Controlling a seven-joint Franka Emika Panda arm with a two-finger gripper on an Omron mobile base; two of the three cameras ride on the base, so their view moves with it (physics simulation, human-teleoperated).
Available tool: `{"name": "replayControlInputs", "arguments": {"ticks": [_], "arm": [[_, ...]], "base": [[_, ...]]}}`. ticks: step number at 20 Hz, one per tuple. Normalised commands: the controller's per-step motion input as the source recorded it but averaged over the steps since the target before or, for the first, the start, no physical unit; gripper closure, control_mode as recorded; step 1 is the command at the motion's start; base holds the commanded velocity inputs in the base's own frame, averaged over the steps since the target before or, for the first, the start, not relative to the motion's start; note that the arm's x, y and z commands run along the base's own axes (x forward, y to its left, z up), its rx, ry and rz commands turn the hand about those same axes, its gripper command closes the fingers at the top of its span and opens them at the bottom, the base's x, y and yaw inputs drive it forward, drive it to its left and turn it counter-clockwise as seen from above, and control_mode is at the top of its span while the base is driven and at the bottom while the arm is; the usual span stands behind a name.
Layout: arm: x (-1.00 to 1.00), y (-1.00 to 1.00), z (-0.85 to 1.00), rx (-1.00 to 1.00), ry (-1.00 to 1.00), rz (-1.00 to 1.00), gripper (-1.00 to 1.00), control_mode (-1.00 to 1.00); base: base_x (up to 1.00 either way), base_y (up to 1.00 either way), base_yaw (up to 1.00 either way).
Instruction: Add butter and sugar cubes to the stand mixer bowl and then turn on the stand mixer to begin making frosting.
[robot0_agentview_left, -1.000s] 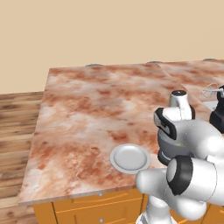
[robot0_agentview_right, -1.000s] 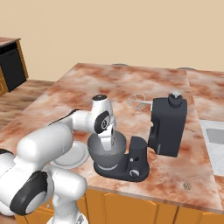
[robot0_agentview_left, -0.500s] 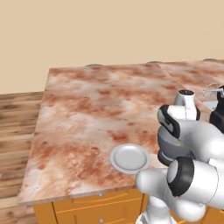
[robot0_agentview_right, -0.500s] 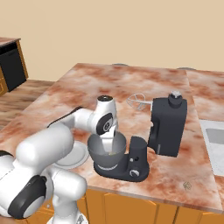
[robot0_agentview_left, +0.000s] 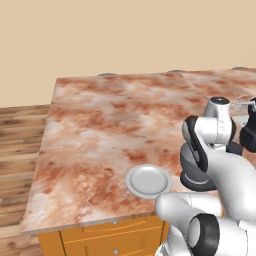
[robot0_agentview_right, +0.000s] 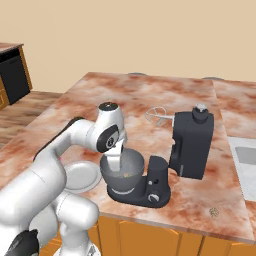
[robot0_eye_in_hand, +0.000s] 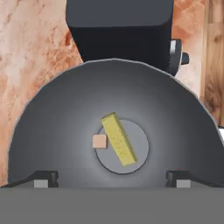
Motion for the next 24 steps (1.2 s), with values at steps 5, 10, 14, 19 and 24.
{"name": "replayControlInputs", "arguments": {"ticks": [5,10,14,19,24], "arm": [[-0.56,0.07,0.14,-0.01,-0.06,0.0,-1.0,-1.0],[-0.64,-0.06,0.27,-0.04,-0.13,0.0,-1.0,-1.0],[-0.6,-0.25,0.28,-0.04,-0.08,0.0,-1.0,-1.0],[-0.51,-0.41,0.15,-0.03,-0.04,0.0,-1.0,-1.0],[-0.22,-0.62,0.01,-0.02,0.0,0.12,-1.0,-1.0]], "base": [[0.0,0.0,0.0],[0.0,0.0,0.0],[0.0,0.0,0.0],[0.0,0.0,0.0],[0.0,0.0,0.0]]}}
